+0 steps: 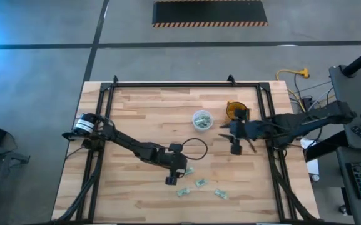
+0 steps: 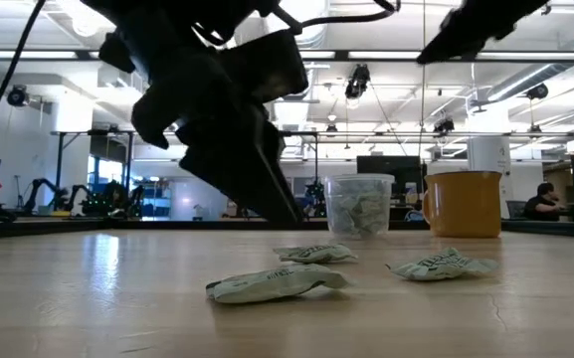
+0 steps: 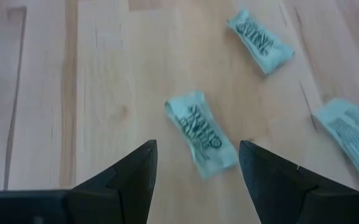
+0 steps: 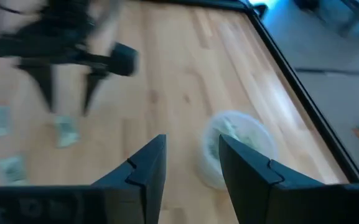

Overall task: Pick and place Stevia / Truvia into bins
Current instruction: Put the green stevia packet into the transparent bin

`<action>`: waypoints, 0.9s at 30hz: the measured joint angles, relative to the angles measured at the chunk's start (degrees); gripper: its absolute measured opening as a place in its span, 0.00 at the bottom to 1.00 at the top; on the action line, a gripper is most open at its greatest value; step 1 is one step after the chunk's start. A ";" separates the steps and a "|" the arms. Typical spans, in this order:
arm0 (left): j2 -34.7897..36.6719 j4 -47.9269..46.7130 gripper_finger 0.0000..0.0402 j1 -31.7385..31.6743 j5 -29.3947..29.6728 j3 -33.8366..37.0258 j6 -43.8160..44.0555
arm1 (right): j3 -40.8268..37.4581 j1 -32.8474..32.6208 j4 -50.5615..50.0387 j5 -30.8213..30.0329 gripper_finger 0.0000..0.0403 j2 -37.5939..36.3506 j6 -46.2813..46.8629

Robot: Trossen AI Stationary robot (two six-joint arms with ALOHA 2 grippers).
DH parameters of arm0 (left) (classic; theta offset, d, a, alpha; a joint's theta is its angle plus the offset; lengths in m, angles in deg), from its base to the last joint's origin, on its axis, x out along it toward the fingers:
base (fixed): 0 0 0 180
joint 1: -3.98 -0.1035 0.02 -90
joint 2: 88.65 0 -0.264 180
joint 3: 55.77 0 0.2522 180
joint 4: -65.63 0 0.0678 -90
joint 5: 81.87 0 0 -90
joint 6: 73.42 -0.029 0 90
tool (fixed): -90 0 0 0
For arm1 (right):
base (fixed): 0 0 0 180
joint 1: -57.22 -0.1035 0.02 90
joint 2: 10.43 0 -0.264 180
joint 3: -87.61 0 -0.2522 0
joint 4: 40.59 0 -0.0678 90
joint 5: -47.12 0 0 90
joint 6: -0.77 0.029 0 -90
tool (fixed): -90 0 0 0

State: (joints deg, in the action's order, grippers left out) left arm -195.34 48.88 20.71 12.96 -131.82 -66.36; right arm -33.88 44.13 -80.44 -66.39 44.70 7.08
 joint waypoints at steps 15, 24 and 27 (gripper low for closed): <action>-3.22 4.07 0.52 -1.28 -2.38 0.01 -0.70 | -0.20 -16.68 -0.35 -0.45 0.34 -2.71 -0.69; -3.22 4.04 0.48 -1.38 -2.86 0.18 -1.48 | -0.20 -17.42 -0.31 -0.49 0.34 -2.56 -0.49; -3.68 4.14 0.46 -1.38 -3.02 0.26 -1.48 | -0.20 -17.42 -0.28 -0.49 0.34 -2.55 -0.43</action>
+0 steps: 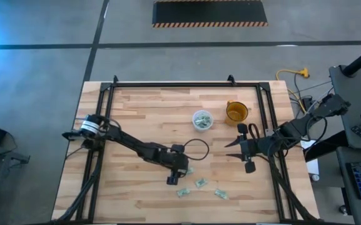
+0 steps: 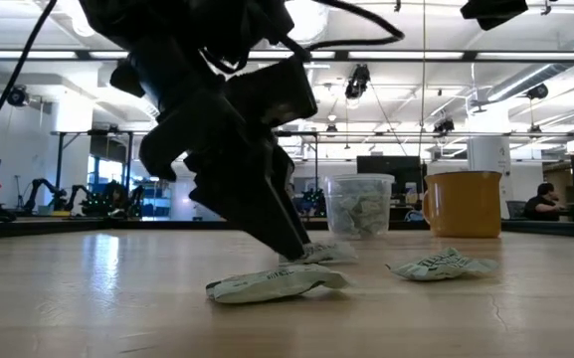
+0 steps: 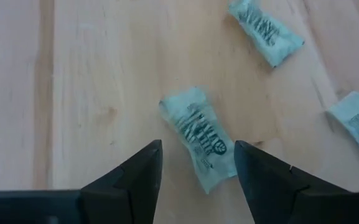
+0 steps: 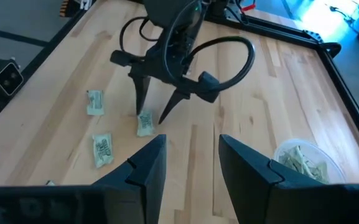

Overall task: Pick and place Stevia / Truvia into bins
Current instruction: Put the green stevia packet into the transparent bin

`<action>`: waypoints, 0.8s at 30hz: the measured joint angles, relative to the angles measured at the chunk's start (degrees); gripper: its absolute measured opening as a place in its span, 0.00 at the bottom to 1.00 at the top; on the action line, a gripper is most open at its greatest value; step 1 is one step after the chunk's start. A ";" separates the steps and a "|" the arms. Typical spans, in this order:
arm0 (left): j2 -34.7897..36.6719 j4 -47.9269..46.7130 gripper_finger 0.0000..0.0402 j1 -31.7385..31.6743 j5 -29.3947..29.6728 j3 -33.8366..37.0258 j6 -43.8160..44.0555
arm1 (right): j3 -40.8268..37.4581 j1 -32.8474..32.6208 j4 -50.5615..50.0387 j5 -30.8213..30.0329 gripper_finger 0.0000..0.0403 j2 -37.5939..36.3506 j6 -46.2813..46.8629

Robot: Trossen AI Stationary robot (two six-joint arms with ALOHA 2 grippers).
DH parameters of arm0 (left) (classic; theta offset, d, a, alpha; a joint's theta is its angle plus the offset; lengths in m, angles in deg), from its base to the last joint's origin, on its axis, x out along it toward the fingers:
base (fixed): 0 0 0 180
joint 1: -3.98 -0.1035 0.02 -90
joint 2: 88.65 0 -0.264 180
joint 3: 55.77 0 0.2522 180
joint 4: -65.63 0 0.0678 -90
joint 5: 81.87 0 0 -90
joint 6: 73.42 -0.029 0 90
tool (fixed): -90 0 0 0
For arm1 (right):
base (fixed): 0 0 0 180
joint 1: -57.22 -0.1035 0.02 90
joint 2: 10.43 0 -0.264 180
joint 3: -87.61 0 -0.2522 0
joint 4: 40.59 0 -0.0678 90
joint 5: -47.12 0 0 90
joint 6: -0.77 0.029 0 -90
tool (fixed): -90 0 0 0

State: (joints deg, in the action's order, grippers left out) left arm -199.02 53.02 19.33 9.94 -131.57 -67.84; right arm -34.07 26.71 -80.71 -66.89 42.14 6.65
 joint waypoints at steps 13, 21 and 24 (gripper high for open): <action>-2.27 0.05 0.40 -0.42 -1.38 -1.31 -1.91 | 0.00 0.02 0.05 0.00 0.34 0.00 0.16; -1.77 -0.16 0.18 -0.42 -1.72 -1.25 -3.41 | 0.00 0.02 0.01 0.00 0.34 0.00 0.18; -1.73 -0.16 0.10 -0.44 -1.69 -1.25 -3.61 | 0.00 0.02 0.03 0.00 0.34 0.00 0.52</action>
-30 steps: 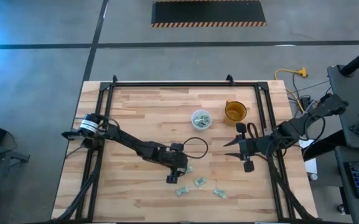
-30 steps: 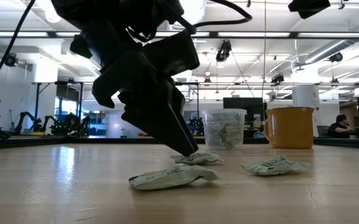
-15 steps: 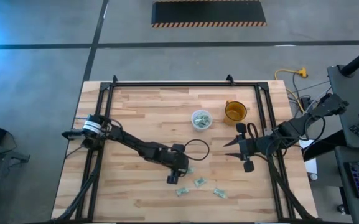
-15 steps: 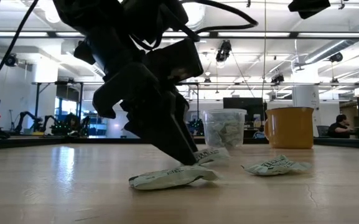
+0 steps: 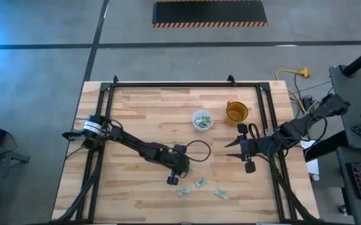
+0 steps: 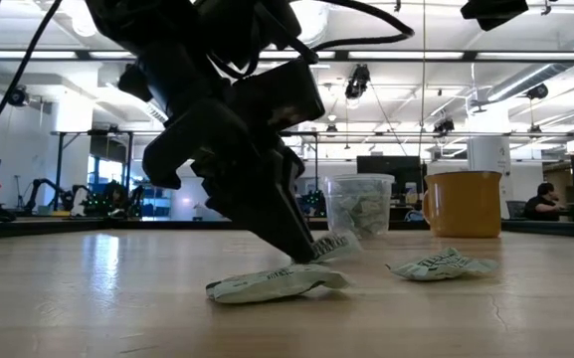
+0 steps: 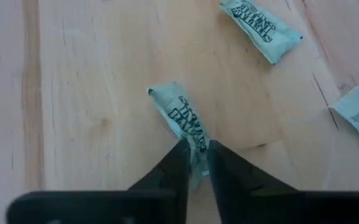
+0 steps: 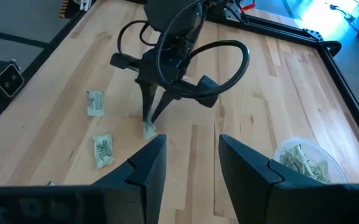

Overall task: Pick and place Stevia / Truvia into bins
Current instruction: Put the green stevia packet into the transparent bin

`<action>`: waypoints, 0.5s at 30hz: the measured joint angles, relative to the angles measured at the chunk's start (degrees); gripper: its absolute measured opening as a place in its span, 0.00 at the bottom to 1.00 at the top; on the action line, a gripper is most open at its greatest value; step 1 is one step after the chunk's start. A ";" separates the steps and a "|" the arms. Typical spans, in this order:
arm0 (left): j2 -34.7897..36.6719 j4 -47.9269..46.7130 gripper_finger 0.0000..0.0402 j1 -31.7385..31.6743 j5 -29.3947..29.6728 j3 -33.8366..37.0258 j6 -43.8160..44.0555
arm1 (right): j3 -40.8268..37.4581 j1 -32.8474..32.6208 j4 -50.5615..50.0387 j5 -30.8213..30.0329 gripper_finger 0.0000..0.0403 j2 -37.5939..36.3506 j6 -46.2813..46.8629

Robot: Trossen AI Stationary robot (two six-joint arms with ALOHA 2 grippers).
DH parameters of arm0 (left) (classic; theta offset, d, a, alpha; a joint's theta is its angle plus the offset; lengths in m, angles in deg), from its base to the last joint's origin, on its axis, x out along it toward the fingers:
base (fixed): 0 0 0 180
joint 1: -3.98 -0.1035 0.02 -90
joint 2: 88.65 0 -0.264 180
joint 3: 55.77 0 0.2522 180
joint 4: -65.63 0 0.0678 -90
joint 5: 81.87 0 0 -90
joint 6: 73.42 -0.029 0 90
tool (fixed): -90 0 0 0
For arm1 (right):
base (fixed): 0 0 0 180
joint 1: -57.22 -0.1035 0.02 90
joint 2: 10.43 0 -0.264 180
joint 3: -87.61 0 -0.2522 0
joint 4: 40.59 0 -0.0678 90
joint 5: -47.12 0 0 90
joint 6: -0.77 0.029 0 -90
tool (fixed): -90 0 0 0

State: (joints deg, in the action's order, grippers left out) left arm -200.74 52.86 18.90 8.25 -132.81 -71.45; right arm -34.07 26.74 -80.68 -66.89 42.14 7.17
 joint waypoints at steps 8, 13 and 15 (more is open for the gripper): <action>0.29 -0.11 0.01 -0.35 8.73 -0.64 -2.56 | 0.00 0.00 0.00 0.00 0.34 0.00 0.08; 0.37 0.97 0.01 -0.81 21.60 -1.82 -5.94 | 0.00 0.00 0.00 0.00 0.34 0.00 0.08; 0.37 1.41 0.01 -1.42 25.01 -2.47 -8.65 | 0.00 0.00 -0.02 0.00 0.34 0.00 0.10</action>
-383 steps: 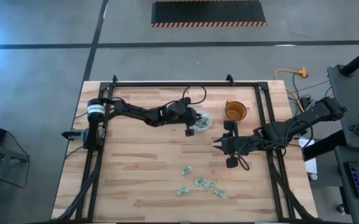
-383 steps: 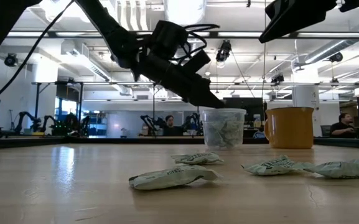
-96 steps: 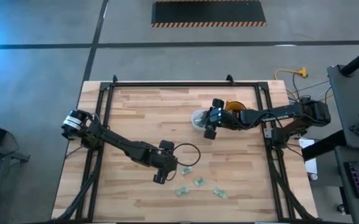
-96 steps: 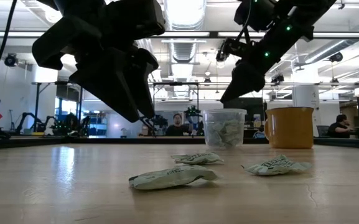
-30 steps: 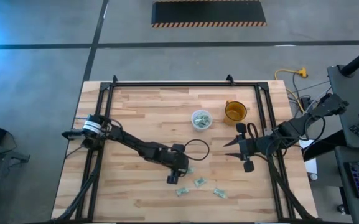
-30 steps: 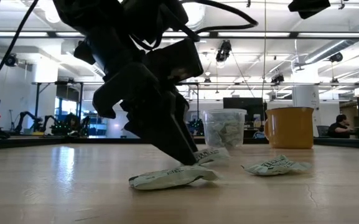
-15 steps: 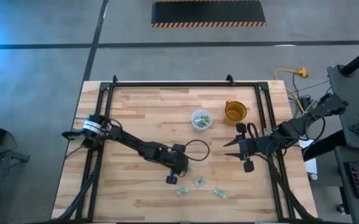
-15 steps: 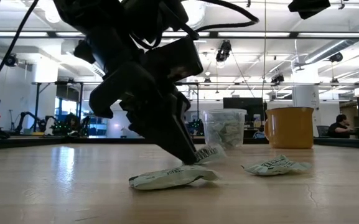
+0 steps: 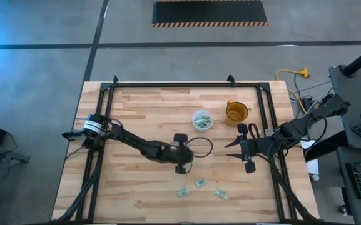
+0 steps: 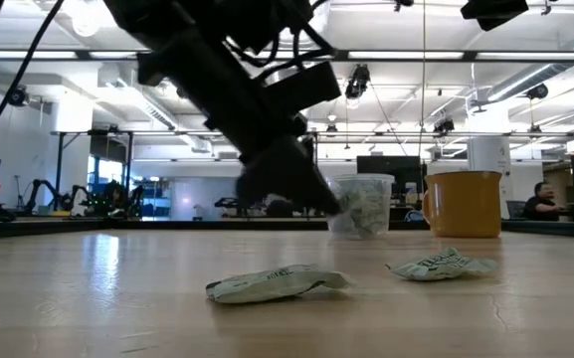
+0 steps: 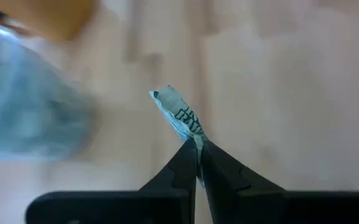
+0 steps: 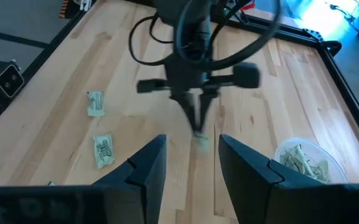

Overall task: Pick and place Stevia / Truvia into bins
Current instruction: Put the green stevia packet into the transparent bin

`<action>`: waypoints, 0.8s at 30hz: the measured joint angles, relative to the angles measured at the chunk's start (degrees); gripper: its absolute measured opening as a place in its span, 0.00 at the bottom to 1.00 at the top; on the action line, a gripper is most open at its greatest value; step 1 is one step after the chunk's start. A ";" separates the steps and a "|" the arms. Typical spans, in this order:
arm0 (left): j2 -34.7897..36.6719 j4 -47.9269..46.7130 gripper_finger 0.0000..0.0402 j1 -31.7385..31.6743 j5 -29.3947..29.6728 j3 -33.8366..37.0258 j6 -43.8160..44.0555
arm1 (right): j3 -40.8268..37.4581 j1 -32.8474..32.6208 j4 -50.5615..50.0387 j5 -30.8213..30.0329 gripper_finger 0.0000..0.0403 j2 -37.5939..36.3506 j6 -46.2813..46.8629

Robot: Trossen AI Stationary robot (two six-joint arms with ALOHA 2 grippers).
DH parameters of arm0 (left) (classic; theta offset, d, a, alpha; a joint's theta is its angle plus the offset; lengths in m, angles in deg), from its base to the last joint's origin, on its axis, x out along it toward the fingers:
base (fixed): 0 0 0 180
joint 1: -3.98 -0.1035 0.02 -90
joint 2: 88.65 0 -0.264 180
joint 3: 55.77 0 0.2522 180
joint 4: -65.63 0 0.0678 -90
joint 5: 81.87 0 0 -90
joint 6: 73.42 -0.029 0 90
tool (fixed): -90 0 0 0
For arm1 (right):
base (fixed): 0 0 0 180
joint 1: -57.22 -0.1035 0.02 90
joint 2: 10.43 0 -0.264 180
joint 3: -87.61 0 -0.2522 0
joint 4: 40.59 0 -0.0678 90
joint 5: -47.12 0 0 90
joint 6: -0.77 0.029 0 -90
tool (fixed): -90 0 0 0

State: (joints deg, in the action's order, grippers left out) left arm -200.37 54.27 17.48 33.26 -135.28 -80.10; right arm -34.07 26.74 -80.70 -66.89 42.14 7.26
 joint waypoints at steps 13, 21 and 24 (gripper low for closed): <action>0.03 0.15 0.01 -7.52 7.40 -7.47 -15.14 | 0.00 0.00 -0.02 0.00 0.34 0.00 0.57; 0.11 0.20 0.02 -10.94 7.49 -11.26 -17.08 | 0.00 0.00 -0.20 0.00 0.34 0.00 0.64; 0.12 0.23 0.02 -12.53 7.39 -11.51 -20.05 | -0.02 0.00 -0.28 0.00 0.34 0.00 0.64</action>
State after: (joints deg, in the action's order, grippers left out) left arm -200.25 54.50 4.95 40.66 -146.79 -100.15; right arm -34.10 26.74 -80.99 -66.89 42.14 7.90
